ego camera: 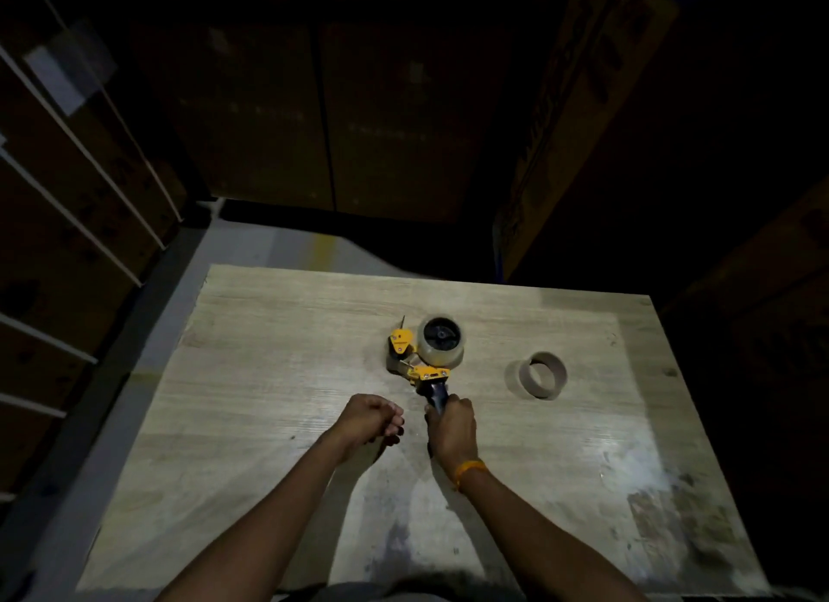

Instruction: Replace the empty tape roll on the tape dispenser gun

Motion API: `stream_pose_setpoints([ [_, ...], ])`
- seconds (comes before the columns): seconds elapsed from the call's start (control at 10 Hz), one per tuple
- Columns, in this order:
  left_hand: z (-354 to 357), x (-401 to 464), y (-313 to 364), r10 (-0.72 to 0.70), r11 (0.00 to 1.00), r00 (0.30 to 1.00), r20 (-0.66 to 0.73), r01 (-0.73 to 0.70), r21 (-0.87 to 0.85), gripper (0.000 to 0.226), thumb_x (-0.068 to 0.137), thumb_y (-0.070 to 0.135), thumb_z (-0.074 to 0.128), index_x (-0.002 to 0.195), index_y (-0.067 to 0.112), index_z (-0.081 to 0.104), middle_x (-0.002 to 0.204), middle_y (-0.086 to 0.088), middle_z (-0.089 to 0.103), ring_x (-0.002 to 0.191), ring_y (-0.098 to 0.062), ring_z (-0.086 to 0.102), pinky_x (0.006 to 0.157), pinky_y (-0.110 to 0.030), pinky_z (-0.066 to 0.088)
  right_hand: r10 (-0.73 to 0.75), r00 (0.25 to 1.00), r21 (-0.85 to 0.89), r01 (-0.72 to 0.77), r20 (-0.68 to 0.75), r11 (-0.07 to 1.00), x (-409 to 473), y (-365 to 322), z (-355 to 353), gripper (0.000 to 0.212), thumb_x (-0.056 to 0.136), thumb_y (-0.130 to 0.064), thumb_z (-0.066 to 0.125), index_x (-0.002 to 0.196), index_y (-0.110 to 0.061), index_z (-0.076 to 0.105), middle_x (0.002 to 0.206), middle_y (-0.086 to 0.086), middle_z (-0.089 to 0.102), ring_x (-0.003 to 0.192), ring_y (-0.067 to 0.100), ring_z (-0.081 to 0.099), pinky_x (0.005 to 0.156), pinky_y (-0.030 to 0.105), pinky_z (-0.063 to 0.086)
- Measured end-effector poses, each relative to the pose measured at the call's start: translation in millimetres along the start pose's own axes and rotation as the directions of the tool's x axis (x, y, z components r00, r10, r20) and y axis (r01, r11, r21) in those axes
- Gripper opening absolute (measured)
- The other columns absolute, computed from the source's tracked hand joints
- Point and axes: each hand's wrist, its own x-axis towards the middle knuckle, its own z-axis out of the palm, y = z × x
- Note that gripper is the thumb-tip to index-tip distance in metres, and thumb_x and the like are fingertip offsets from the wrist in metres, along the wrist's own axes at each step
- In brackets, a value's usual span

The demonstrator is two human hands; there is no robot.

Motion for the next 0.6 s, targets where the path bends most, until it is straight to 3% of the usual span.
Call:
stream_pose_setpoints([
  [0.1, 3.6, -7.7, 3.8, 0.028, 0.997, 1.000, 0.004, -0.029, 0.073, 0.025, 0.102, -0.001, 0.053, 0.095, -0.015, 0.072, 0.074, -0.019, 0.073, 0.054, -0.019, 0.069, 0.050, -0.028, 0.058, -0.024, 1.000, 0.004, 0.024, 0.002, 1.000, -7.3, -4.6, -1.5, 0.032, 0.100, -0.030, 0.065, 0.107, 0.001, 0.065, 0.108, 0.023, 0.065, 0.094, 0.034, 0.066, 0.069, 0.029, 0.035],
  [0.2, 4.0, -10.2, 5.5, 0.060, 0.988, 0.998, -0.001, -0.059, 0.143, 0.025, 0.102, 0.001, 0.055, 0.094, -0.013, 0.073, 0.082, -0.029, 0.075, 0.063, -0.024, 0.073, 0.055, -0.031, 0.060, -0.071, 0.997, -0.007, 0.071, 0.012, 0.997, -10.5, -10.1, -6.5, 0.034, 0.095, -0.031, 0.070, 0.101, 0.003, 0.066, 0.100, 0.023, 0.070, 0.090, 0.035, 0.069, 0.065, 0.031, 0.039],
  [0.4, 11.5, -17.8, 8.5, 0.127, 0.938, 0.992, -0.023, -0.112, 0.327, 0.025, 0.096, -0.004, 0.056, 0.084, -0.007, 0.078, 0.070, -0.012, 0.075, 0.054, -0.013, 0.070, 0.054, -0.023, 0.056, -0.131, 0.986, -0.048, 0.136, 0.101, 0.990, -17.4, -12.7, -16.4, 0.044, 0.087, -0.036, 0.077, 0.104, 0.003, 0.068, 0.102, 0.024, 0.073, 0.094, 0.039, 0.071, 0.075, 0.043, 0.058],
  [0.5, 15.2, -20.1, 7.7, 0.142, 0.890, 0.989, -0.028, -0.115, 0.442, 0.022, 0.088, -0.004, 0.061, 0.075, -0.003, 0.079, 0.071, -0.012, 0.078, 0.064, -0.020, 0.076, 0.060, -0.030, 0.062, -0.153, 0.974, -0.072, 0.166, 0.167, 0.983, -24.6, -13.3, -26.0, 0.043, 0.085, -0.035, 0.079, 0.103, 0.003, 0.071, 0.103, 0.023, 0.075, 0.097, 0.038, 0.072, 0.080, 0.044, 0.060],
  [0.6, 17.9, -21.3, 11.0, 0.162, 0.819, 0.986, -0.040, -0.111, 0.563, 0.019, 0.082, 0.009, 0.071, 0.065, 0.002, 0.074, 0.071, -0.010, 0.077, 0.071, -0.022, 0.075, 0.069, -0.037, 0.063, -0.162, 0.962, -0.145, 0.196, 0.220, 0.970, -27.9, -18.2, -41.2, 0.039, 0.092, -0.044, 0.073, 0.097, -0.006, 0.066, 0.098, 0.021, 0.068, 0.102, 0.037, 0.070, 0.073, 0.039, 0.053],
])
